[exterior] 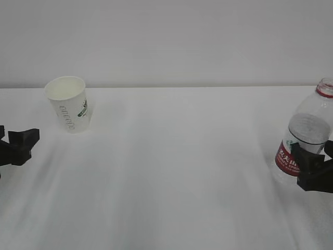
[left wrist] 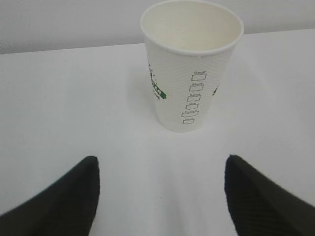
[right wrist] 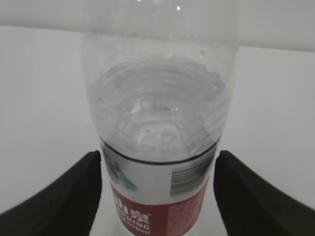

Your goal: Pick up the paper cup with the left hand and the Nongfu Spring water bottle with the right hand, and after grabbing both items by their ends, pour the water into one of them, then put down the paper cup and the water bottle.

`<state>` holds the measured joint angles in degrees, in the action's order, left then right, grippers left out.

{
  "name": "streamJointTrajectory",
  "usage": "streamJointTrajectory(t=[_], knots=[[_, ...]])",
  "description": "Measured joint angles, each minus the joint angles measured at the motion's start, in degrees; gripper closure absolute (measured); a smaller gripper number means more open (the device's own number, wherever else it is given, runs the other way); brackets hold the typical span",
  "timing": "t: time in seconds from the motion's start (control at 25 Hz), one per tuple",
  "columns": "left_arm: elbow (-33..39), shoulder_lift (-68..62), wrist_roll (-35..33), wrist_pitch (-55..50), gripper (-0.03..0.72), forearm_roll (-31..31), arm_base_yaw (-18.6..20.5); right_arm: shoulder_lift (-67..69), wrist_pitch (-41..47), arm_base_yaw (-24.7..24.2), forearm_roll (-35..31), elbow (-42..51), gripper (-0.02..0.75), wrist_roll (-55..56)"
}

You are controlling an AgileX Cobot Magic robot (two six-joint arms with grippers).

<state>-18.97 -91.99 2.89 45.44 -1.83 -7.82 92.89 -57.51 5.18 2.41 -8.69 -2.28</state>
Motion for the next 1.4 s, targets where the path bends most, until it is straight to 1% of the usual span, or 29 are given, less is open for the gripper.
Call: streamJointTrajectory(t=[0.12, 0.28, 0.4, 0.48, 0.56, 0.64, 0.8, 0.96, 1.2, 1.28, 1.4], knots=[[0.8, 0.0, 0.0, 0.2, 0.109, 0.0, 0.0, 1.1, -0.6, 0.0, 0.0, -0.1, 0.204, 0.0], [4.2, -0.7, 0.0, 3.6, 0.109, 0.1, -0.5, 1.2, -1.2, 0.0, 0.0, -0.2, 0.204, 0.0], [8.0, -2.3, 0.0, 9.1, 0.109, 0.2, -2.7, 1.2, -1.7, 0.0, 0.0, -0.2, 0.204, 0.0], [10.9, -4.1, 0.0, 14.6, 0.109, 0.3, -3.7, 1.2, -2.2, 0.0, 0.0, -0.2, 0.204, 0.0], [13.3, -6.9, 0.0, 18.4, 0.109, 0.5, -3.9, 1.3, -3.0, 0.0, 0.0, -0.2, 0.204, 0.0], [14.7, -9.4, 0.0, 19.2, 0.109, 1.3, -3.9, 1.3, -3.1, 0.0, 0.0, -0.2, 0.204, 0.0], [14.9, -12.9, 0.0, 20.0, 0.109, 1.8, -3.9, 1.3, -3.2, 0.0, 0.0, -0.2, 0.204, -0.1], [14.9, -13.4, 0.0, 20.3, 0.109, 1.8, -3.9, 1.3, -4.1, 0.0, 0.0, -0.2, 0.204, -0.1], [14.9, -13.4, 0.0, 20.6, 0.109, 0.1, -3.9, 1.3, -4.3, 0.0, 0.0, -0.2, 0.202, 0.0], [14.9, -13.4, 0.0, 20.6, 0.109, 0.1, -3.9, 1.3, -4.5, 0.0, 0.3, -0.2, 0.183, 0.1], [14.9, -13.4, 0.0, 20.6, 0.109, 0.0, -3.9, 2.0, -5.0, 0.0, 1.6, -0.2, 0.123, 0.1]])
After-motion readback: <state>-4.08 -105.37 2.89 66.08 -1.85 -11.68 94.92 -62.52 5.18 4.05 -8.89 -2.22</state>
